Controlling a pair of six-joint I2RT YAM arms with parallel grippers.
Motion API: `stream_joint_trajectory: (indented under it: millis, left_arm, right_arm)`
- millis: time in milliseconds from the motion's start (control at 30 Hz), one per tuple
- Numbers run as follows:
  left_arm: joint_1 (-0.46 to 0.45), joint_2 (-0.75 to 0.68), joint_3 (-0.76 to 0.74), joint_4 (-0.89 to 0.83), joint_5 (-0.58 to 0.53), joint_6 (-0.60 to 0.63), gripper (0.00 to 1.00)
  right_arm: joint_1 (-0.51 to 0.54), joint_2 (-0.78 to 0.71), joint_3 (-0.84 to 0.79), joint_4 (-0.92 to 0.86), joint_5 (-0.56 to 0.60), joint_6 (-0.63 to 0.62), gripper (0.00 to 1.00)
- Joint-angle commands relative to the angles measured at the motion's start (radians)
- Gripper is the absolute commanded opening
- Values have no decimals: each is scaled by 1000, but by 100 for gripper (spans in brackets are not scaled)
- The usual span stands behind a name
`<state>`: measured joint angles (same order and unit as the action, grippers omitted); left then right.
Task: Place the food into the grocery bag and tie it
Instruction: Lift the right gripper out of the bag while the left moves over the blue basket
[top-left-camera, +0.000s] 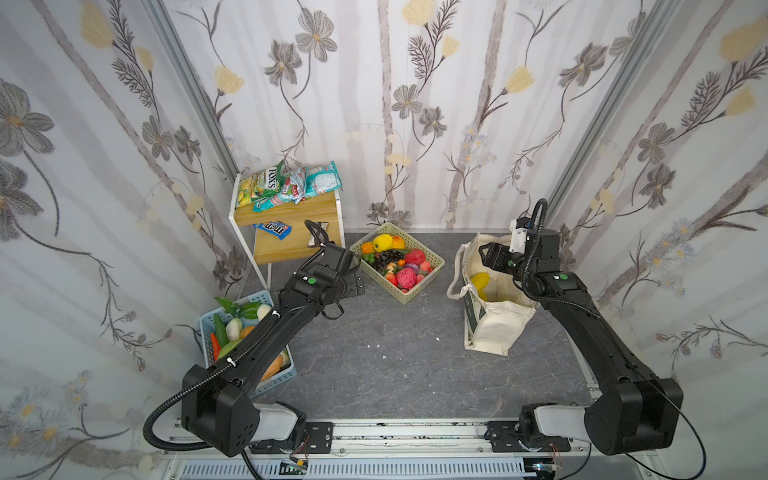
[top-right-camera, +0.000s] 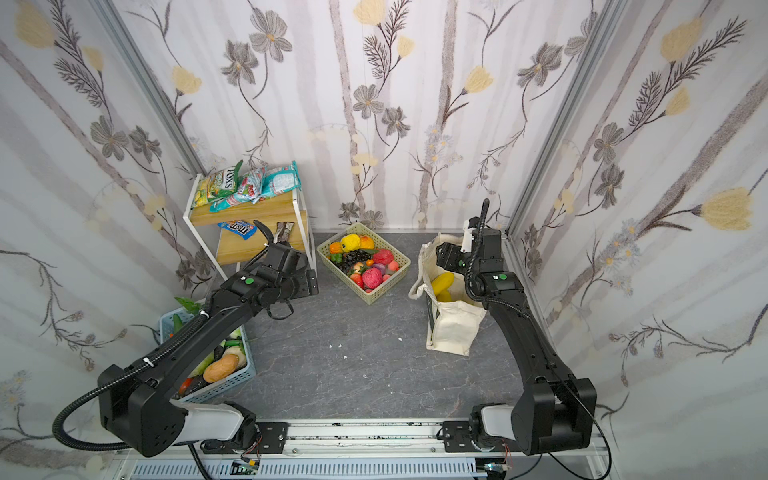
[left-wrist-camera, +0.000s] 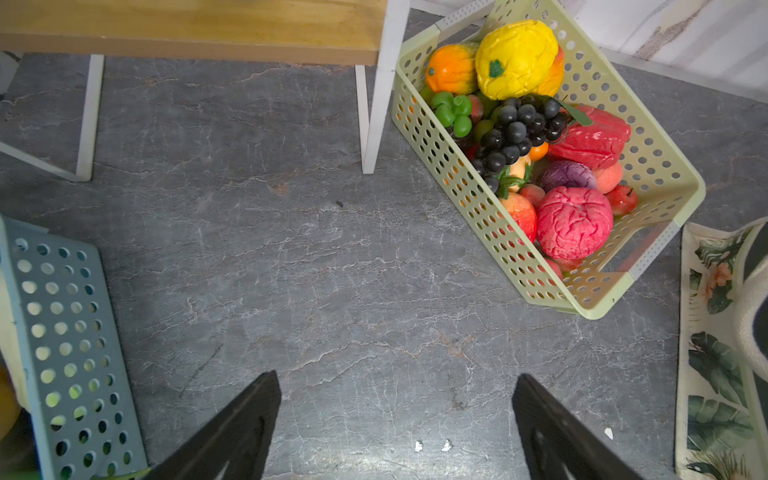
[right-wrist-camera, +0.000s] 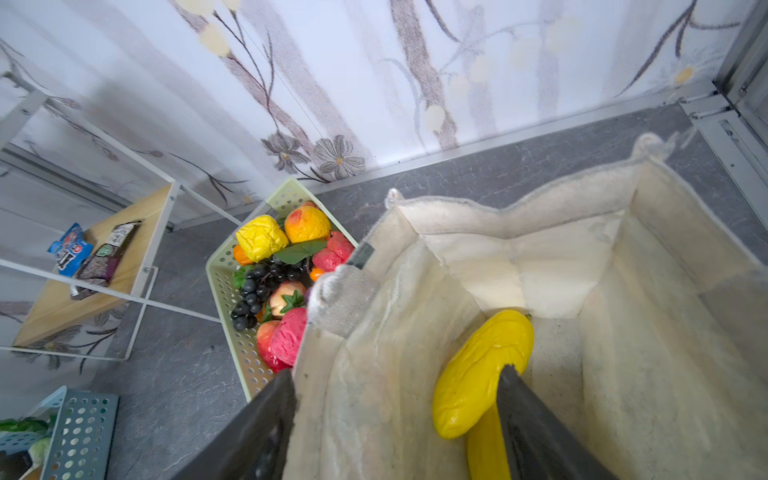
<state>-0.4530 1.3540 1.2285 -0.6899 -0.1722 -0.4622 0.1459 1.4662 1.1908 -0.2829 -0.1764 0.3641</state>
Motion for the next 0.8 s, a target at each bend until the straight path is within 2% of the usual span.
stream_joint_trajectory:
  millis: [0,367,633,767]
  left_arm:
    - [15,-16,16,-56,-35,1,90]
    - [89,-14,41,-241,-227,-91,91]
    - [237,-20,5,-302,-304,-119,90]
    - [314,-18,-50,-279,-281,-122,87]
  right_arm:
    - [34,-16,32,-11,-2,-27,76]
    - [164,-21,65,-10,-9,-37,77]
    - [201,-21,59,-5,-26,-44,77]
    - [209,-22,55,5,-35,-42,77]
